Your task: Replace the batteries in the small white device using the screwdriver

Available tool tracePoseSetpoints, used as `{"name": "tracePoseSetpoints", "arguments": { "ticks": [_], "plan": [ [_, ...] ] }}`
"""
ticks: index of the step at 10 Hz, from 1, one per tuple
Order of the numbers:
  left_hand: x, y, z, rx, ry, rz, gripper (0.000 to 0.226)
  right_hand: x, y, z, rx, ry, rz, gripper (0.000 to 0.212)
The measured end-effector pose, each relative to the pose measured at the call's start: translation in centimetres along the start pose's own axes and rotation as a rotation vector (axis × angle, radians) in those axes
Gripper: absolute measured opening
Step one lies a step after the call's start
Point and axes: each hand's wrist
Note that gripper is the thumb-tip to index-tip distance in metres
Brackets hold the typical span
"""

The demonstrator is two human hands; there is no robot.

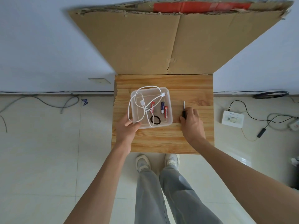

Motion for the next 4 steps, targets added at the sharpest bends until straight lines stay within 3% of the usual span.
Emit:
{"name": "tracePoseSetpoints", "arguments": {
  "ticks": [2,3,4],
  "plan": [
    [0.2,2.1,1.1,0.026,0.020,0.167,0.064,0.4,-0.9,0.6,0.043,-0.057,-0.060,0.027],
    [0.4,3.1,2.1,-0.102,-0.027,0.233,0.085,1.6,-1.5,1.7,0.141,-0.123,-0.102,0.040],
    [2.0,5.1,2.8,-0.283,-0.076,0.210,0.079,2.7,-2.3,3.5,0.241,-0.212,-0.220,0.038]
  ]
}}
Point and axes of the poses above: each hand's wrist, its own x-axis away from the middle knuckle, its own z-axis out of the back of the hand, y = z × x, and after that the axes turned 13 degrees about -z, right-handed
